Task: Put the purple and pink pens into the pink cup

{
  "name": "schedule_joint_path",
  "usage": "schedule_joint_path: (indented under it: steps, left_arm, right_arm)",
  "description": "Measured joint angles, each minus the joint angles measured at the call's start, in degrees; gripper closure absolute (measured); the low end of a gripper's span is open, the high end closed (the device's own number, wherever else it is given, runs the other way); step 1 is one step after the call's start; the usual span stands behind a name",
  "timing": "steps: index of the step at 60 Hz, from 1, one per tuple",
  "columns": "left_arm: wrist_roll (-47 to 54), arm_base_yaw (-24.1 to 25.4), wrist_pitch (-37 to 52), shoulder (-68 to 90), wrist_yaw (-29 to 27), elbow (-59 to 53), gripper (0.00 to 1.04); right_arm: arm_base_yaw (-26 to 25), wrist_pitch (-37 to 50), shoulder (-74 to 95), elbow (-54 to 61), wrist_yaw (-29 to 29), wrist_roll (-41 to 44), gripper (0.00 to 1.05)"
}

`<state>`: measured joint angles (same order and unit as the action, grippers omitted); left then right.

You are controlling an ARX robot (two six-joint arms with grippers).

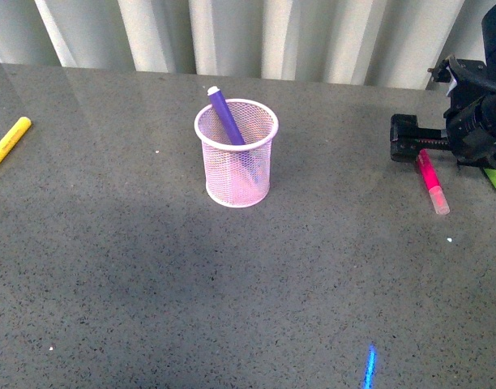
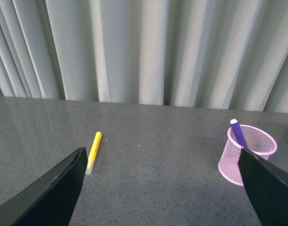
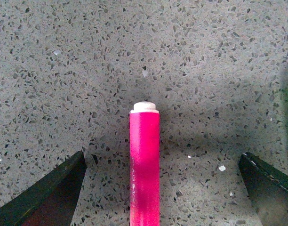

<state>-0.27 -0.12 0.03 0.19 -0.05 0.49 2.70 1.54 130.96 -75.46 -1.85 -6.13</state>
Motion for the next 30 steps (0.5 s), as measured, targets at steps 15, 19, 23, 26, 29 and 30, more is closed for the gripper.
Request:
schedule_joint_path:
  steps: [15, 19, 23, 26, 29, 30]
  left_arm:
    - [0.0, 0.0, 0.0, 0.0, 0.0, 0.0, 0.07]
    - [0.0, 0.0, 0.0, 0.0, 0.0, 0.0, 0.07]
    - [0.0, 0.0, 0.0, 0.0, 0.0, 0.0, 0.07]
    - [0.0, 0.0, 0.0, 0.0, 0.0, 0.0, 0.07]
    - [0.0, 0.0, 0.0, 0.0, 0.0, 0.0, 0.07]
    - [0.0, 0.0, 0.0, 0.0, 0.0, 0.0, 0.07]
  right_arm:
    - [0.9, -0.4, 0.7, -0.8, -0.2, -0.7, 0.07]
    - [1.1, -0.5, 0.8, -0.8, -0.4, -1.0, 0.08]
    - [1.3, -0.6, 0.9, -0.8, -0.5, -1.3, 0.16]
    - [1.5, -0.6, 1.0, -0.9, -0.7, -1.5, 0.22]
    - [1.7, -0.8, 1.1, -1.0, -0.7, -1.8, 0.29]
    - [1.8, -0.9, 1.1, -1.1, -0.7, -1.9, 0.33]
